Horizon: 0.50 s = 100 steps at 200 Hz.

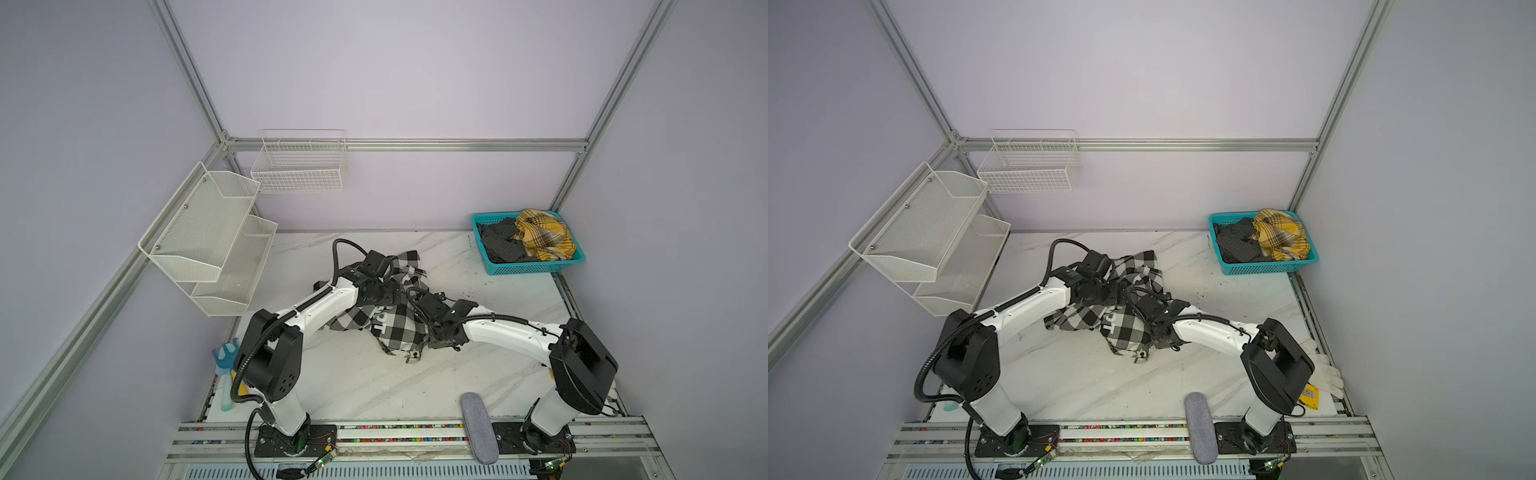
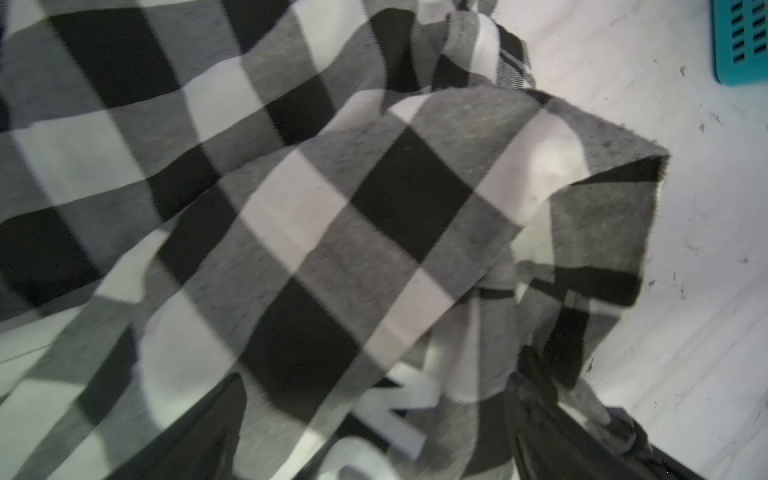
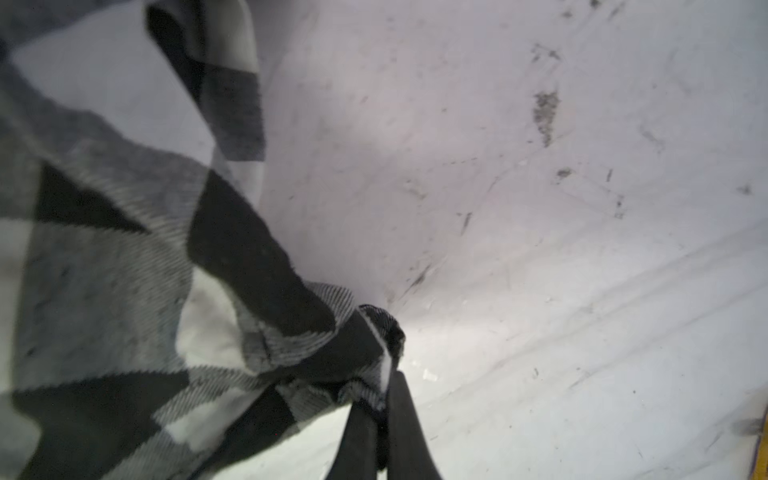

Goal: Fold and stack the long sleeve shirts
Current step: 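Grasp a shirt edge with the left gripper near the right gripper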

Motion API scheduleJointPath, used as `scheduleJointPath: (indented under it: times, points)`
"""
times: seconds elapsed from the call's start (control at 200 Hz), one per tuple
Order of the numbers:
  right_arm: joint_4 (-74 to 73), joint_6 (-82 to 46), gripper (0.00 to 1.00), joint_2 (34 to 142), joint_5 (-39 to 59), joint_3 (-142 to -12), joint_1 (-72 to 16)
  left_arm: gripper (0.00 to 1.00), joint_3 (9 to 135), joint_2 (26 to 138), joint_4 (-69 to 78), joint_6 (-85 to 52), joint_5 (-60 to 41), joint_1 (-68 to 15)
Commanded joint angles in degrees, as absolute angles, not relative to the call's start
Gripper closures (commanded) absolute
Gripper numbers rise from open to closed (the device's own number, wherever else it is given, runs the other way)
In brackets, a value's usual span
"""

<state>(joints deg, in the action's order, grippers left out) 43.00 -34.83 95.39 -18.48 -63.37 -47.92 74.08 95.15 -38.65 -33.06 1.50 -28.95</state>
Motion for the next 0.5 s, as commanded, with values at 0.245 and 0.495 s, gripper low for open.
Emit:
scheduleJointPath:
  times: [0.245, 0.495]
  points:
    - [43.33, -36.21, 1.0, 100.46, -21.82, -69.65, -46.4, 0.01, 47.99, 74.12, -47.45, -43.01, -1.18, -15.25]
    - [42.63, -35.29, 1.0, 98.24, -20.18, -70.02, -46.32, 0.07, 49.7, 83.07, -40.06, -44.66, -5.02, -10.48]
